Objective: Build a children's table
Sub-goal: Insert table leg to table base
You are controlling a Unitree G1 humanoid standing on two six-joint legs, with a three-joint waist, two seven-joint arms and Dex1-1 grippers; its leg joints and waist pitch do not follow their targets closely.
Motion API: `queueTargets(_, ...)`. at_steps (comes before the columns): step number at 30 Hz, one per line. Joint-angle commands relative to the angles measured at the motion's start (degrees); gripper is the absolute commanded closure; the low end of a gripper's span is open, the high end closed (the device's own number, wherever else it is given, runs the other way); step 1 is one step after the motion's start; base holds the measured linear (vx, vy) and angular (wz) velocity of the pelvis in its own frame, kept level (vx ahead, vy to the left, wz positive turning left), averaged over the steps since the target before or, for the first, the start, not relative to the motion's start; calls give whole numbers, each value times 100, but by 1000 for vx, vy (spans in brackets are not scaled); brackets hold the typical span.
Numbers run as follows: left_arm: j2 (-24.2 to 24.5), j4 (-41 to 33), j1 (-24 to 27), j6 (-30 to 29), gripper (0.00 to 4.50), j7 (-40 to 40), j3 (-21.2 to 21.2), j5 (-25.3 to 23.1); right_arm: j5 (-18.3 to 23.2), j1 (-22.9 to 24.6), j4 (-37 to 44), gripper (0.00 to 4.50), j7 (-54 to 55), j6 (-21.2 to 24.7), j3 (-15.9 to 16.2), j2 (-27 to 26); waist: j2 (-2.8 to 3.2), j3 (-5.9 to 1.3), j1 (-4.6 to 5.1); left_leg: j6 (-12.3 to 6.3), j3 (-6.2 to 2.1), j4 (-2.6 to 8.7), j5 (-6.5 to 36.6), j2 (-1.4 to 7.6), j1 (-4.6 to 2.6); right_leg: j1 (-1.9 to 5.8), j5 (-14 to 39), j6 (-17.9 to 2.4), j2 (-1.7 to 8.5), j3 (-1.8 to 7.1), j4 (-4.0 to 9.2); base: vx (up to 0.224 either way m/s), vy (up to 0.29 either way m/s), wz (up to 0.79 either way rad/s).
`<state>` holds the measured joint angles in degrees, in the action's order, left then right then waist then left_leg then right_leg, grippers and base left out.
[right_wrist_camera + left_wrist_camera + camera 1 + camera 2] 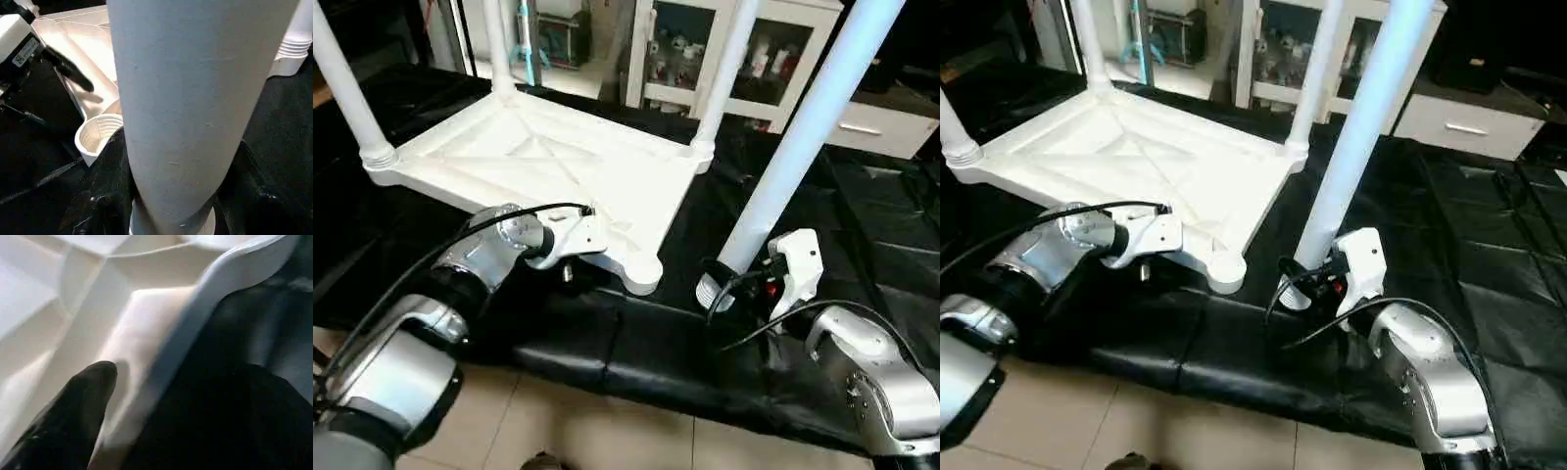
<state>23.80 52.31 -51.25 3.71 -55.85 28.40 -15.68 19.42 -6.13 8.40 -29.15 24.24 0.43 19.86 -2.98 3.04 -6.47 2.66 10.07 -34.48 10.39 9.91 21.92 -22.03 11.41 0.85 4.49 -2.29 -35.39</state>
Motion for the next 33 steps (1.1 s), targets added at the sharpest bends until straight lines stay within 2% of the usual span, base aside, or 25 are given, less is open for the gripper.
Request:
queueTargets(1, -47, -41, 58, -101, 54, -370, -50, 123, -29, 62, 160, 265, 10, -81, -90, 29, 69, -399, -14, 99, -110, 461, 1027, 334, -191, 212, -200, -1507, 441, 204, 281, 0, 0, 0)
queueTargets(5, -73, -467, 263, -476, 83, -760, -137, 391, -29, 76, 179, 265, 10, -67, -68, 26, 79, -400, -16, 34, -103, 454, 922, 337, -190, 213, -355, -1566, 442, 201, 260, 0, 0, 0)
queueTargets(6, -55, -738, 394, -674, 98, -934, -136, 468, -31, 93, 183, 265, 5, -75, -68, 31, 42, -400, -19, 8, -102, 456, 891, 347, -189, 223, -345, -1587, 455, 198, 253, 0, 0, 0)
queueTargets(7, -41, -860, 456, -759, 101, -1016, -133, 494, -31, 95, 182, 265, 2, -77, -68, 33, 60, -394, -21, -13, -97, 456, 897, 351, -190, 212, -287, -1594, 459, 202, 263, 0, 0, 0)
queueTargets(8, -33, -917, 482, -804, 101, -1044, -133, 506, -30, 94, 180, 265, 1, -77, -68, 33, 54, -387, -15, -20, -94, 455, 904, 344, -182, 211, -248, -1590, 453, 204, 266, 0, 0, 0)
queueTargets(10, 8, -1247, 630, -1060, 129, -1183, -139, 585, -28, 83, 167, 265, -6, -80, -69, 36, 43, -374, -11, 0, -91, 468, 1031, 343, -183, 205, 30, -1527, 452, 208, 300, 0, 0, 0)
queueTargets(11, 45, -1634, 792, -1334, 129, -1254, -157, 690, -32, 65, 148, 265, -12, -84, -65, 38, 55, -375, -13, 35, -98, 477, 1084, 362, -192, 209, 93, -1523, 469, 209, 291, 0, 0, 0)
queueTargets(12, 46, -1652, 799, -1346, 129, -1257, -158, 694, -32, 64, 148, 265, -12, -84, -64, 38, 53, -363, -3, 62, -103, 491, 1144, 364, -180, 204, 225, -1500, 462, 207, 302, 0, 0, 0)
queueTargets(13, 26, -2039, 947, -1679, 142, -1282, -246, 828, -31, 48, 135, 265, -21, -87, -62, 41, 53, -363, -2, 91, -97, 490, 1200, 361, -195, 191, 314, -1480, 459, 207, 311, 0, 0, 0)
queueTargets(16, -154, -2572, 1137, -2225, 158, -1042, -452, 1058, -40, 20, 101, 265, -27, -100, -53, 35, 48, -364, 8, 80, -92, 486, 1097, 356, -181, 190, 207, -1486, 439, 207, 298, 0, 0, 0)
queueTargets(19, -355, -2676, 1210, -2442, 180, -638, -577, 1015, -45, 8, 76, 265, -31, -117, -44, 24, 43, -361, -12, 38, -84, 472, 1086, 345, -178, 190, 227, -1465, 437, 211, 322, 0, 0, 0)
queueTargets(22, -719, -2475, 1211, -2676, 210, 215, -759, 805, -63, -12, 51, 265, -12, -132, -15, -9, 39, -367, -15, 12, -93, 469, 1080, 341, -166, 203, 259, -1413, 441, 211, 340, 0, 0, 0)
queueTargets(24, -760, -2493, 1227, -2748, 218, 359, -783, 771, -65, -9, 57, 265, -8, -132, -11, -14, 24, -364, -13, -17, -93, 467, 1096, 333, -156, 206, 331, -1366, 441, 215, 356, 0, 0, 0)
queueTargets(28, -553, -2512, 1329, -2475, 255, 466, -583, 498, -64, -14, 96, 265, 30, -111, 6, -53, 44, -357, 27, 17, -117, 493, 1178, 335, -143, 204, 609, -1223, 431, 210, 391, 0, 0, 0)
queueTargets(33, -269, -2613, 1441, -2436, 285, 400, -594, 450, -37, 17, 103, 265, 22, -122, -53, -37, 48, -349, 106, 92, -129, 517, 1304, 335, -131, 195, 643, -1221, 418, 204, 380, 0, 0, 0)
